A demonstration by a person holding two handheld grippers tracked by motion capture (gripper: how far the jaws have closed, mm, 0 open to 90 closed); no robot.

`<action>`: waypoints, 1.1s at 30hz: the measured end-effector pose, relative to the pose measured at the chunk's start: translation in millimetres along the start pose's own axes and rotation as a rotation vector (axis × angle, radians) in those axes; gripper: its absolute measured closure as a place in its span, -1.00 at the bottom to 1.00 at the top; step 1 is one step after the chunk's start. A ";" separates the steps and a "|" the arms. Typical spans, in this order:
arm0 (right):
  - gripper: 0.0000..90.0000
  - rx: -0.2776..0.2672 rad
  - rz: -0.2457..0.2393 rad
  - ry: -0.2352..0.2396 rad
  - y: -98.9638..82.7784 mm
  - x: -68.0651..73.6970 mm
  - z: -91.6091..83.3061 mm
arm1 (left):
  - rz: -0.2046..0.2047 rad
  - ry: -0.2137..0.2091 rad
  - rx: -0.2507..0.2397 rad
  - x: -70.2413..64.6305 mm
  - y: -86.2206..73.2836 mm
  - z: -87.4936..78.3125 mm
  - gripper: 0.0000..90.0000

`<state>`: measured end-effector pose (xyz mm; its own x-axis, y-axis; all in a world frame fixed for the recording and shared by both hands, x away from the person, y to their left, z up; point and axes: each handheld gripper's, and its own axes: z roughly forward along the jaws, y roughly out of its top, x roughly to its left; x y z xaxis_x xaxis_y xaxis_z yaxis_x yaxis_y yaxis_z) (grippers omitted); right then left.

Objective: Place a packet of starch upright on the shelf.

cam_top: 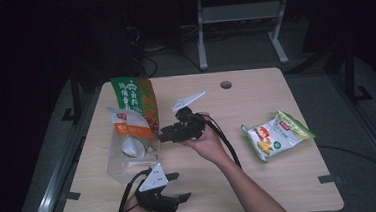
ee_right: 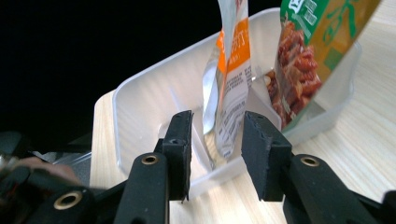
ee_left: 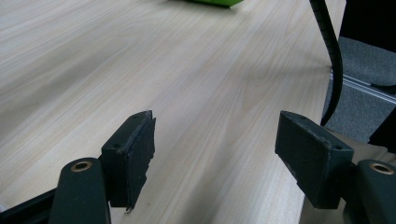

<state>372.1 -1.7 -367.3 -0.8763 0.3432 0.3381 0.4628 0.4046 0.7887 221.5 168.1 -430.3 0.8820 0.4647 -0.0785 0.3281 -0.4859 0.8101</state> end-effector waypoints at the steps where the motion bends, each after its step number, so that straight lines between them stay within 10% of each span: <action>1: 0.38 0.002 0.002 -0.003 -1.8 0.3 -2.2 | 0.000 0.001 -0.001 0.0 -0.2 -0.1 -0.37; 33: 0.04 0.002 0.131 -0.176 -72.4 -20.7 -107.6 | 0.028 -0.002 0.003 -3.1 0.6 1.4 -0.38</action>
<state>342.4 -129.3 -376.2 -0.7719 0.5355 0.3426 0.5714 0.3483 0.7431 219.5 165.3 -430.4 0.8914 0.4497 -0.0570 0.3044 -0.5006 0.8104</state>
